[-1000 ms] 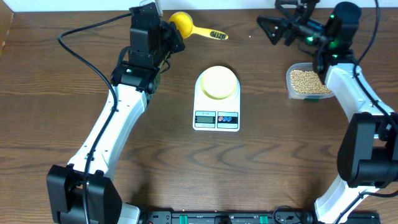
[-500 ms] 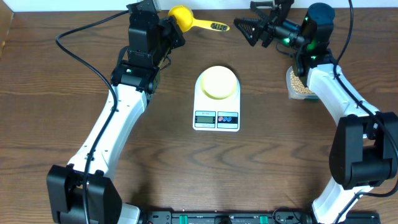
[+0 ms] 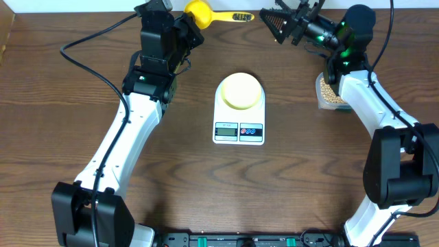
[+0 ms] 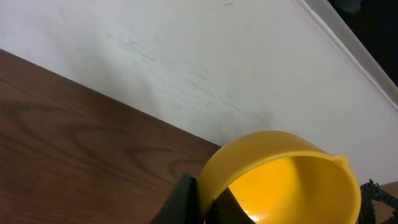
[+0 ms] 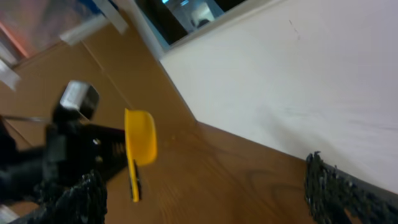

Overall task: Scoop item into bowl and weigh 50g on scale
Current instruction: 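Move the right gripper toward the scoop held by the left gripper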

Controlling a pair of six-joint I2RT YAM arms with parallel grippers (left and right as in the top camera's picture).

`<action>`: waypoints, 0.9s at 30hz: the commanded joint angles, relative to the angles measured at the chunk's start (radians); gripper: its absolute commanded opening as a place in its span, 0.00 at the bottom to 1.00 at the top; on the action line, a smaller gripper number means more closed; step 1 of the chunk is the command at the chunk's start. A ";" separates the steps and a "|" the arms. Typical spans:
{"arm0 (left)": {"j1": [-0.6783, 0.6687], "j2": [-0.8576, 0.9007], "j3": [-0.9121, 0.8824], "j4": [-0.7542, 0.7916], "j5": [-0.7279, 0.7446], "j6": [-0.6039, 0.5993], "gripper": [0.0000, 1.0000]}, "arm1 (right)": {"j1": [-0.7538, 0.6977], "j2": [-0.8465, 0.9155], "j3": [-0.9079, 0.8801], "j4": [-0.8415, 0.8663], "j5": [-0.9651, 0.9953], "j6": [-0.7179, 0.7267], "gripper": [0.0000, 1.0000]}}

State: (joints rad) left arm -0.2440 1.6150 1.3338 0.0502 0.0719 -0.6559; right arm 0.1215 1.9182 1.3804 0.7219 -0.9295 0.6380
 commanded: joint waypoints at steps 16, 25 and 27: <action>-0.040 0.006 0.000 0.005 0.051 -0.031 0.08 | 0.077 -0.003 0.015 0.076 -0.116 0.283 0.69; -0.064 0.006 0.000 0.004 0.052 -0.031 0.08 | 0.090 -0.003 0.015 0.076 -0.159 0.320 0.50; -0.076 0.006 0.000 0.004 0.052 -0.030 0.08 | 0.091 -0.003 0.015 0.076 -0.168 0.330 0.42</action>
State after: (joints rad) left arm -0.3023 1.6150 1.3334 0.0502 0.1181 -0.6811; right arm 0.1997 1.9182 1.3800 0.7940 -1.0702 0.9485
